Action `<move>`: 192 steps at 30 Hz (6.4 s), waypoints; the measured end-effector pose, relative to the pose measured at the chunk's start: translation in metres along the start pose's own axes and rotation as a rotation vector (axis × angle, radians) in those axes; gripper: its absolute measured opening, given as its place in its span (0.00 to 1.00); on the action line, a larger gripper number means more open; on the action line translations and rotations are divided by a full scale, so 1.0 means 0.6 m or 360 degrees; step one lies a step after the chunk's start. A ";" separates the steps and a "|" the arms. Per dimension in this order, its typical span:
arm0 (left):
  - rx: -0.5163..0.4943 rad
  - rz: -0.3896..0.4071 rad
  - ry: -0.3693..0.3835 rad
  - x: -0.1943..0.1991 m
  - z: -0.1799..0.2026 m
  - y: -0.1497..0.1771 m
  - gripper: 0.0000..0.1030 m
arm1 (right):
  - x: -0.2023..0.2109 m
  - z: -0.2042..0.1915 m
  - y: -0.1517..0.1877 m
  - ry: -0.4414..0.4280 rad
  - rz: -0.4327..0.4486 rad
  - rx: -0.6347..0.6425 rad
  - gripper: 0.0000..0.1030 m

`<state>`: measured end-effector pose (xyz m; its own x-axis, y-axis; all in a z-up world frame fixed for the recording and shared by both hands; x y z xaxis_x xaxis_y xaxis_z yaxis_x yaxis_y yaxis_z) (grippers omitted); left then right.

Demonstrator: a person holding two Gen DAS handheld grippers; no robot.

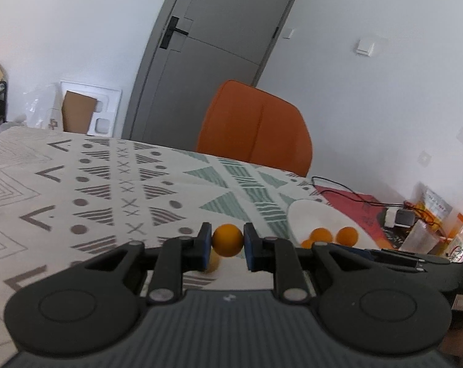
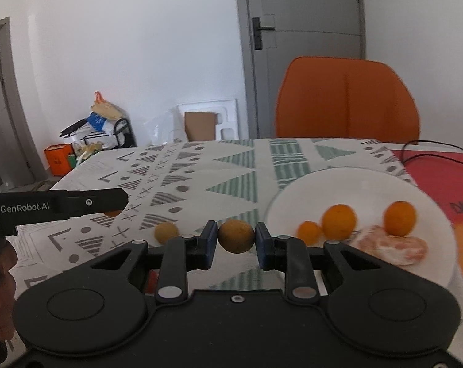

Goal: Organize fruits
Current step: 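Carry both fruits to plate and open both grippers over it, then move both open grippers back toward the remaining fruits, then close right gripper on red plum while left gripper grasps yellow round fruit, then carry both fruits to plate and open both grippers over it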

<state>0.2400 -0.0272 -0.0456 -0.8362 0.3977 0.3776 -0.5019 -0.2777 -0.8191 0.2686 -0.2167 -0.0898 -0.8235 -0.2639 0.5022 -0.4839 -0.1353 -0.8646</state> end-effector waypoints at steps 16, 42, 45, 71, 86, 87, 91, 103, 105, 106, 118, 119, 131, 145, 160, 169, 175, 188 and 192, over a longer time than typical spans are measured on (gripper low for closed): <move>-0.0102 -0.0120 0.0122 -0.067 0.075 0.022 0.20 | 0.022 0.099 0.026 0.0164 0.0016 -0.0146 0.24; -0.0256 -0.0247 0.0244 -0.156 0.168 0.042 0.20 | 0.030 0.189 0.058 0.0255 0.0036 -0.0313 0.34; -0.0259 -0.0250 0.0245 -0.160 0.170 0.041 0.20 | 0.034 0.187 0.057 0.0244 0.0037 -0.0317 0.34; -0.0215 -0.0036 -0.0067 -0.036 0.052 -0.009 0.83 | 0.048 0.105 0.044 0.0128 0.0063 -0.0247 0.60; -0.0187 0.0003 -0.0204 0.031 -0.006 0.011 0.92 | 0.047 0.050 0.039 0.0090 0.0075 -0.0177 1.00; -0.0176 -0.0001 -0.0213 0.035 -0.012 0.013 0.92 | 0.047 0.045 0.039 0.0081 0.0077 -0.0168 1.00; -0.0159 -0.0022 -0.0254 0.049 -0.032 0.022 0.92 | 0.046 0.022 0.040 0.0052 0.0063 -0.0132 1.00; -0.0139 -0.0086 -0.0326 0.077 -0.074 0.045 0.92 | 0.033 -0.038 0.047 -0.0038 0.0023 -0.0054 1.00; -0.0140 -0.0095 -0.0333 0.079 -0.079 0.046 0.92 | 0.030 -0.048 0.049 -0.0055 0.0014 -0.0042 0.99; -0.0139 -0.0100 -0.0336 0.080 -0.081 0.048 0.92 | 0.028 -0.052 0.051 -0.0061 0.0009 -0.0036 0.98; -0.0154 -0.0187 -0.0365 0.077 -0.098 0.060 0.92 | -0.006 -0.085 0.063 -0.0136 -0.0079 0.0001 0.76; -0.0153 -0.0197 -0.0361 0.075 -0.100 0.061 0.92 | -0.009 -0.088 0.064 -0.0146 -0.0084 0.0004 0.75; -0.0183 -0.0243 -0.0305 0.053 -0.097 0.066 0.90 | -0.043 -0.116 0.076 -0.0277 -0.0184 0.0028 0.21; -0.0289 -0.0257 -0.0187 -0.030 -0.043 0.055 0.69 | -0.010 -0.039 0.053 -0.0239 -0.0110 -0.0148 0.22; -0.0328 -0.0308 -0.0183 -0.118 -0.018 0.058 0.23 | 0.005 0.059 0.035 -0.0070 -0.0022 -0.0243 0.22; -0.0358 -0.0242 -0.0086 -0.114 0.034 0.043 0.23 | 0.005 0.106 0.043 0.0002 -0.0013 -0.0294 0.22; -0.0393 -0.0222 -0.0017 -0.117 0.072 0.036 0.23 | 0.015 0.122 0.049 0.0029 -0.0007 -0.0311 0.22; -0.0471 -0.0247 0.0136 -0.143 0.154 0.044 0.23 | 0.044 0.177 0.065 0.0117 0.0016 -0.0385 0.28; -0.0500 -0.0258 0.0166 -0.152 0.175 0.048 0.23 | 0.052 0.190 0.066 0.0136 0.0027 -0.0402 0.28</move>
<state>0.2788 -0.1634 -0.0584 -0.7162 0.5062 0.4804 -0.5201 0.0719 -0.8511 0.2573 -0.3392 -0.1102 -0.8489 -0.1810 0.4967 -0.5197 0.1140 -0.8467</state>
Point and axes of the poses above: each gripper's, at about its wrist camera, not at the fingertips, and x roughly against the way its jaws point, z to its right, y to its underside, the point moved 6 cm from there along -x, roughly the way its jaws point, and after that the axes turned 8 degrees about y, right-handed, at the moved point
